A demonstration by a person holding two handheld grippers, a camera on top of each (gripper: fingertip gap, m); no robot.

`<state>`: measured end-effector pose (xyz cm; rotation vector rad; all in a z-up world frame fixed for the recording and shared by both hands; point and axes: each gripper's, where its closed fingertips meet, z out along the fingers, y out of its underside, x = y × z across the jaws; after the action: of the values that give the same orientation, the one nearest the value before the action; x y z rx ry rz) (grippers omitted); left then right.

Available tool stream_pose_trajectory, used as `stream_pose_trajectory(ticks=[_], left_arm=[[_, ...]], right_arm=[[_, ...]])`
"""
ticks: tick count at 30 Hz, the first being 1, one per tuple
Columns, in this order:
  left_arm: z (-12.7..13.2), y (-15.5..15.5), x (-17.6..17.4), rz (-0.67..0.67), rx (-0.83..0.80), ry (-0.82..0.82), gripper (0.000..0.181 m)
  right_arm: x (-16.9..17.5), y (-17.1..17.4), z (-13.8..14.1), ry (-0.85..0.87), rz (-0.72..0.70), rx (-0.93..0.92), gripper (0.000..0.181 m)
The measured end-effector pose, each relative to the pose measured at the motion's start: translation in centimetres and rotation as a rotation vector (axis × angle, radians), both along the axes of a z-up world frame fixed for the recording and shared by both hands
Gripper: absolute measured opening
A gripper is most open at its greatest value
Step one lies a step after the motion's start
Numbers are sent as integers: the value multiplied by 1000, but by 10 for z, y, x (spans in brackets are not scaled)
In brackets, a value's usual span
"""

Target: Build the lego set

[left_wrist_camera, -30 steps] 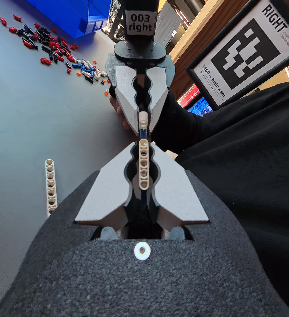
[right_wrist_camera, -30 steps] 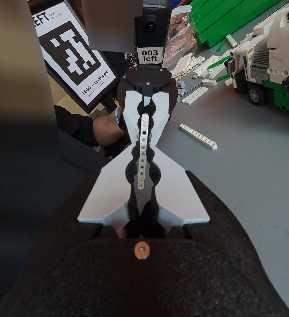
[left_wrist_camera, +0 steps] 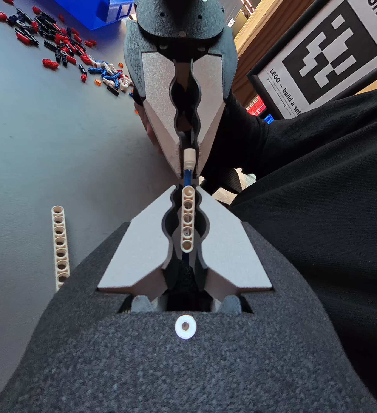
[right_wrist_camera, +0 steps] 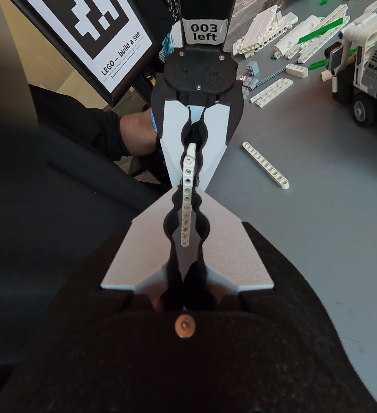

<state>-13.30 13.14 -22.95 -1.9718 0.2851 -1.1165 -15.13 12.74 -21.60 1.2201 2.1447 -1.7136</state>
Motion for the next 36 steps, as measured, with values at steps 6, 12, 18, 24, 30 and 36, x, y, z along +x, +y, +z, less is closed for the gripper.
stream_pose_trajectory(ticks=[6,12,18,24,30,36], left_arm=[[-8,-2,6,-28,-19,59,6],[-11,-3,10,-42,-21,93,7],[-13,-5,13,-60,-17,110,6],[-5,-6,12,-62,8,62,6],[8,-10,12,-64,92,37,6],[17,-8,6,-18,160,45,6]], right_arm=[[4,-1,-7,-30,33,52,6],[6,-3,-11,-63,92,144,6],[8,-6,-11,-136,183,157,6],[6,-8,-4,-79,191,157,7],[4,-11,8,-70,187,156,6],[-7,-11,13,-28,150,283,6]])
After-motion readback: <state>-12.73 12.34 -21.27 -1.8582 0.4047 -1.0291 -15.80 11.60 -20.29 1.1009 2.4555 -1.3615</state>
